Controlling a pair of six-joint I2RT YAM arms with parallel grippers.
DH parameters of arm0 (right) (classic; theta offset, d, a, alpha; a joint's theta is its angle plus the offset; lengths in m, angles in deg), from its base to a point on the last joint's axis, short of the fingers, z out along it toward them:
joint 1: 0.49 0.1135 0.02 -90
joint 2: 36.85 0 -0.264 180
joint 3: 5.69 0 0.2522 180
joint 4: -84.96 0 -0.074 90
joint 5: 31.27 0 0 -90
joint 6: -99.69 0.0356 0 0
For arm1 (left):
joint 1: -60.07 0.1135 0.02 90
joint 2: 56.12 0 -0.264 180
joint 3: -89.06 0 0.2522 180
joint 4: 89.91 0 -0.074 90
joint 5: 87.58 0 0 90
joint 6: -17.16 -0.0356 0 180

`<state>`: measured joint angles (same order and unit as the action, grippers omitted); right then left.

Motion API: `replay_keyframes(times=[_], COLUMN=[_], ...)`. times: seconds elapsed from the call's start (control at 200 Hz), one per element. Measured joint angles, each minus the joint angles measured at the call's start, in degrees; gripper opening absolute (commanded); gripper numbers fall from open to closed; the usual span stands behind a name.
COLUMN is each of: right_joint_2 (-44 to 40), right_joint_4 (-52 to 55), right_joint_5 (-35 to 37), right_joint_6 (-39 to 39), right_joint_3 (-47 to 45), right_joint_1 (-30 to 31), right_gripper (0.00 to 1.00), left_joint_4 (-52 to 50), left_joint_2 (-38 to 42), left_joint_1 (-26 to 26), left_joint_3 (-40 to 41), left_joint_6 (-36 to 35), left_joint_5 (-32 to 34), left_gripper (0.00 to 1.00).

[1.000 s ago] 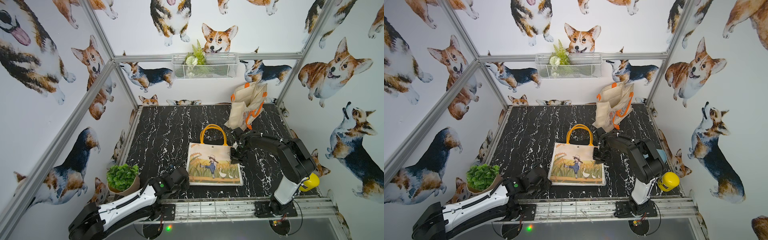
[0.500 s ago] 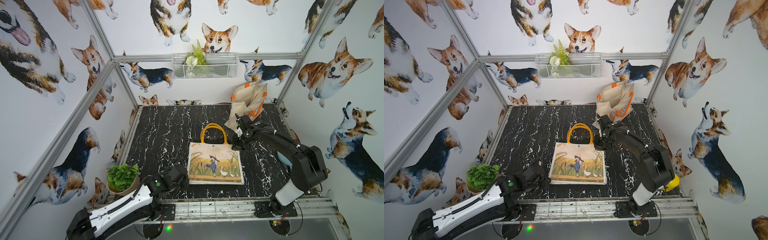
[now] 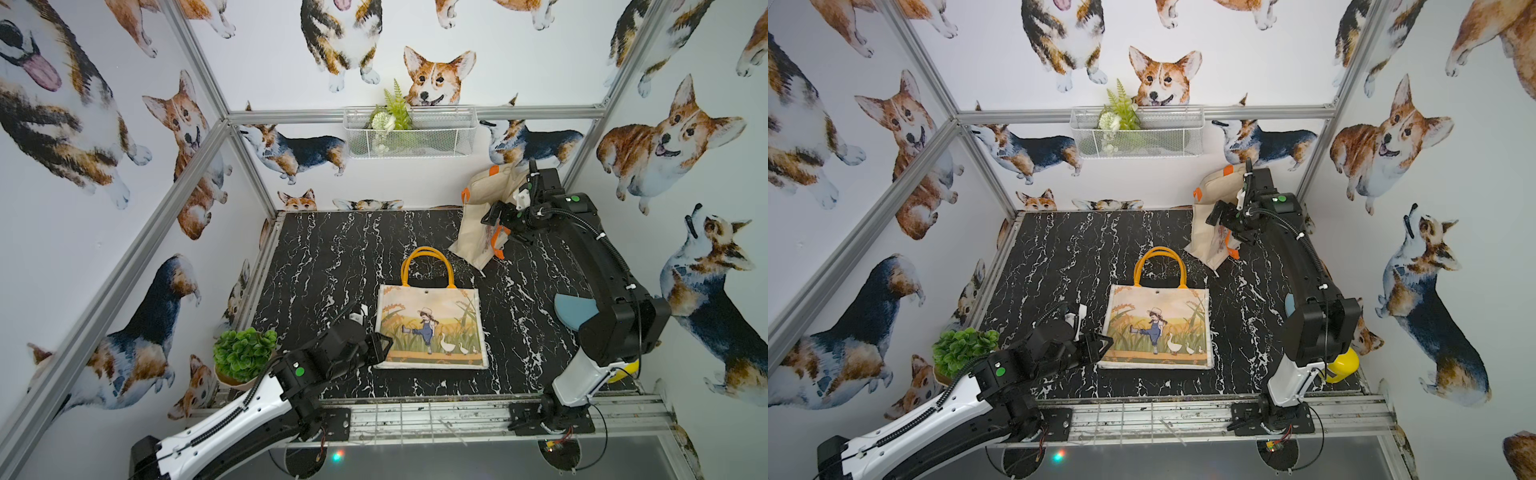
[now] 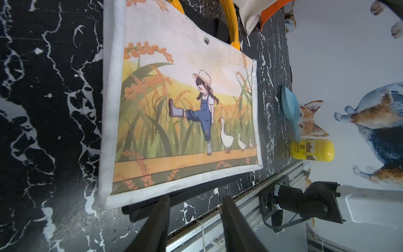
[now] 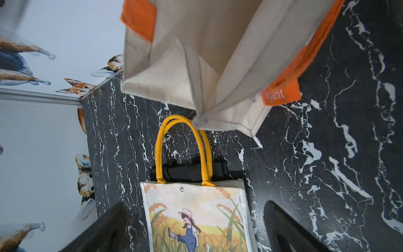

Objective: Put away the canvas bag
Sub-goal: Pick up the canvas bag from the center of the board.

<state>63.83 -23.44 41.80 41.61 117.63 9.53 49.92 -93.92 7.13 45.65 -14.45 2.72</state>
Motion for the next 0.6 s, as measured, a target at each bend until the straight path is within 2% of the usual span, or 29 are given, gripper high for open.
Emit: replay_keyframes(times=[0.15, 0.356, 0.446, 0.596], right_joint_2=[8.7, 17.0, 16.3, 8.9], right_joint_4=[5.8, 15.2, 18.7, 19.1], right_joint_5=[1.2, 6.3, 9.3, 12.5], right_joint_6=[-1.1, -1.5, -1.5, -2.0], right_joint_3=[14.7, 28.5, 28.7, 21.0], right_joint_1=[-0.2, -0.3, -0.1, 0.1], right_gripper=[1.00, 1.00, 1.00, 1.00], left_joint_4=[1.6, 1.6, 1.6, 2.1], left_joint_2=[-2.0, -3.5, -4.0, -6.1], left_joint_1=[0.0, 0.0, 0.0, 0.0], left_joint_3=[-1.5, -1.7, -1.8, -2.1], left_joint_6=[-1.5, -2.3, -2.7, -3.9], left_joint_5=[-0.2, -1.1, -1.5, -2.4], left_gripper=[0.41, 0.41, 0.41, 0.40])
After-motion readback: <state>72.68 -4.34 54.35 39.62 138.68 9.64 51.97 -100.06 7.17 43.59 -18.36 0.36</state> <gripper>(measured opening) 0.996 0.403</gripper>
